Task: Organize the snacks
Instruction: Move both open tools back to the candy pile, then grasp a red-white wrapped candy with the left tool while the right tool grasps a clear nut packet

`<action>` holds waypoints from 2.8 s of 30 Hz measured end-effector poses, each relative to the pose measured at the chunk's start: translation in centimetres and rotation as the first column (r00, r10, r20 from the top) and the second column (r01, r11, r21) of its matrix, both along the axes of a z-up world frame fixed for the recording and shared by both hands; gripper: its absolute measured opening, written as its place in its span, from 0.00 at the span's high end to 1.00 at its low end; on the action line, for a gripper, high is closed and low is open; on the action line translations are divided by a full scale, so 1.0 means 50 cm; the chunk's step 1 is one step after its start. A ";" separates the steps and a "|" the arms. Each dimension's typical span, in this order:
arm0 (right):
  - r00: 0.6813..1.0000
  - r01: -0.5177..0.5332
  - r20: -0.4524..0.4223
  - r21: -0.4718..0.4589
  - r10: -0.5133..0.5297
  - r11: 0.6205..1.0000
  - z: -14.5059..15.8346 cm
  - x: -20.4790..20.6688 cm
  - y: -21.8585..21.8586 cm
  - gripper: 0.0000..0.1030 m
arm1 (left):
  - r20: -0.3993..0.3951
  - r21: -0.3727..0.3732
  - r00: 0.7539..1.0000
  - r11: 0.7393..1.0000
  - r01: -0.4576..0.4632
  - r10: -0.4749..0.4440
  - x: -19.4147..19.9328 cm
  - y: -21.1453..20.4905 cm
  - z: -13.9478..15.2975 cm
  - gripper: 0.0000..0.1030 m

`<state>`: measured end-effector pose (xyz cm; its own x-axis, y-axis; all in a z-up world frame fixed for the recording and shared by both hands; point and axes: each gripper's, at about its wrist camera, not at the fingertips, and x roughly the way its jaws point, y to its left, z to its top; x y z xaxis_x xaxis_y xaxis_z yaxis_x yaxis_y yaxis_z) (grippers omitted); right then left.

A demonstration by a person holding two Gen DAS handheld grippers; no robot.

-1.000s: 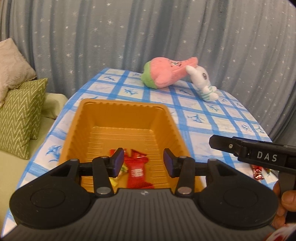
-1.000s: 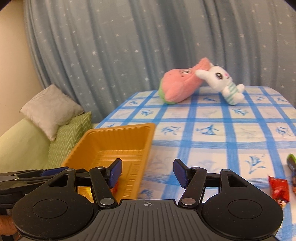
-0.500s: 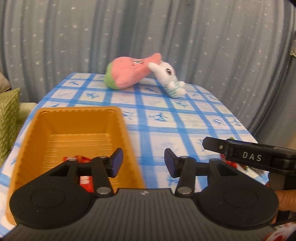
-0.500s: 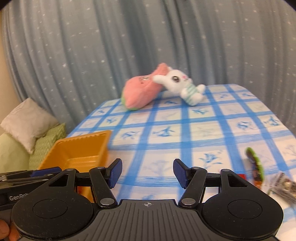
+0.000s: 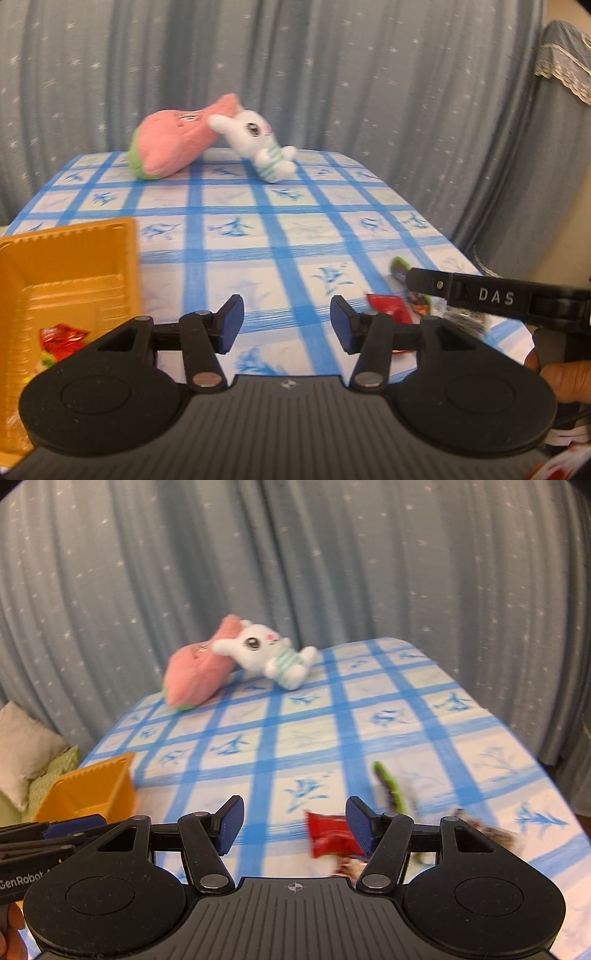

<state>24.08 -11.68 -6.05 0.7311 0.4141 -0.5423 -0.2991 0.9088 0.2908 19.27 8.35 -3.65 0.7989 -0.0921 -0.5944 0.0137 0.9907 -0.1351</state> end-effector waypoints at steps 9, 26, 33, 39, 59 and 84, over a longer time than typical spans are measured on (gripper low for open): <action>0.999 0.013 -0.045 -0.040 -0.015 0.999 0.033 0.030 -0.096 0.40 | -0.001 0.018 0.996 0.996 0.090 -0.090 0.037 -0.081 -0.023 0.49; 0.995 -0.096 -0.028 -0.252 0.091 0.963 -0.113 0.041 -0.250 0.40 | -0.079 0.025 0.963 0.965 0.260 -0.257 0.067 -0.185 -0.105 0.47; 0.977 -0.209 -0.023 -0.285 0.211 0.936 -0.151 0.074 -0.250 0.41 | -0.099 0.030 0.951 0.955 0.296 -0.292 0.084 -0.208 -0.130 0.47; 0.964 -0.266 -0.054 -0.277 0.261 0.923 -0.163 0.095 -0.247 0.41 | -0.110 0.027 0.950 0.955 0.295 -0.291 0.093 -0.209 -0.147 0.47; 0.980 -0.199 -0.065 -0.245 0.189 0.949 -0.156 0.035 -0.209 0.57 | -0.126 0.045 0.948 0.953 0.300 -0.293 0.126 -0.230 -0.184 0.72; 0.998 -0.055 -0.025 -0.241 0.051 0.969 -0.135 -0.017 -0.190 0.60 | -0.113 0.072 0.956 0.957 0.281 -0.272 0.079 -0.192 -0.148 0.80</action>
